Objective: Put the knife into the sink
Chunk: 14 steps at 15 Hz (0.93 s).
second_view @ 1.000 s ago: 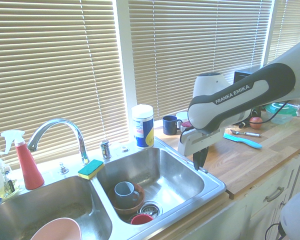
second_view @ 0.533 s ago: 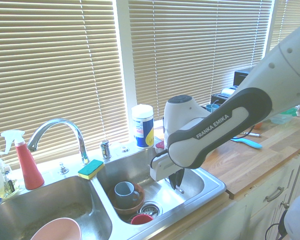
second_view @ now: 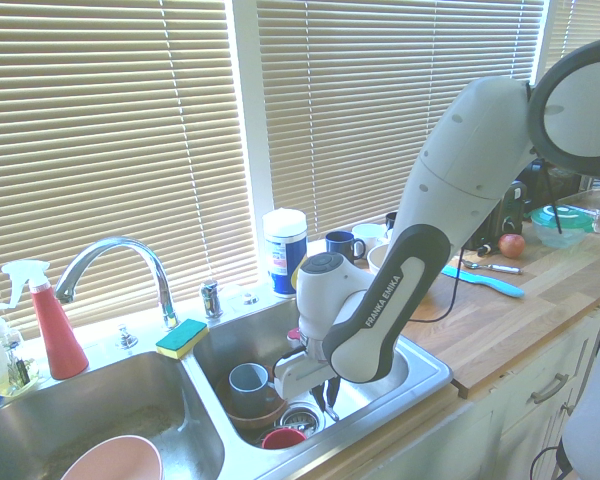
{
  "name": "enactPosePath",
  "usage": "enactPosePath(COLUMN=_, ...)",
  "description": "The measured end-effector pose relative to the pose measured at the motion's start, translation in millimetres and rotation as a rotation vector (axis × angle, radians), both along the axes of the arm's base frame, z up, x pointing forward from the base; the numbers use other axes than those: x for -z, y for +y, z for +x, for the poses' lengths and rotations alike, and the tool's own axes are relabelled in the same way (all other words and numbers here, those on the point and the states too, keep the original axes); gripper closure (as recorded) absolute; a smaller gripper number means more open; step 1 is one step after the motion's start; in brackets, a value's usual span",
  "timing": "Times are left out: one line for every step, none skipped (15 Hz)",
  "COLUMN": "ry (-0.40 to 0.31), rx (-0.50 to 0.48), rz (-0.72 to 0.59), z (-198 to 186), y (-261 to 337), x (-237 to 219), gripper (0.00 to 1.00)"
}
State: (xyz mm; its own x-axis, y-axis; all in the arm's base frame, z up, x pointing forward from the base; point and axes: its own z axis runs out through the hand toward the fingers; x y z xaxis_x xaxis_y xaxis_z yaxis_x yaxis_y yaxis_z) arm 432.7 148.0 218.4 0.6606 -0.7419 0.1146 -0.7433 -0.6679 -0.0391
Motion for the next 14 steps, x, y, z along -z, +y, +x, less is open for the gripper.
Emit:
enactPosePath(ry=0.010, rx=0.015, rz=0.008, z=5, y=-1, x=12, gripper=1.00)
enactPosePath(ry=0.021, rx=0.028, rz=0.020, z=11, y=-3, x=26, gripper=1.00)
enactPosePath(ry=0.033, rx=0.034, rz=0.030, z=14, y=-2, x=40, gripper=1.00)
enactPosePath(ry=0.042, rx=0.036, rz=0.035, z=17, y=-1, x=51, gripper=1.00)
enactPosePath(ry=0.051, rx=0.038, rz=0.037, z=20, y=1, x=60, gripper=1.00)
enactPosePath(ry=0.058, rx=0.042, rz=0.039, z=23, y=2, x=67, gripper=1.00)
enactPosePath(ry=0.063, rx=0.044, rz=0.040, z=26, y=4, x=72, gripper=1.00)
enactPosePath(ry=0.066, rx=0.047, rz=0.040, z=28, y=5, x=76, gripper=1.00)
enactPosePath(ry=0.066, rx=0.051, rz=0.040, z=30, y=6, x=79, gripper=1.00)
enactPosePath(ry=0.062, rx=0.054, rz=0.039, z=33, y=6, x=79, gripper=1.00)
enactPosePath(ry=0.059, rx=0.057, rz=0.038, z=35, y=7, x=80, gripper=0.00)
enactPosePath(ry=0.061, rx=0.061, rz=0.038, z=35, y=7, x=82, gripper=0.00)
enactPosePath(ry=0.064, rx=0.063, rz=0.041, z=34, y=8, x=84, gripper=0.00)
enactPosePath(ry=0.062, rx=0.065, rz=0.044, z=34, y=9, x=84, gripper=0.00)
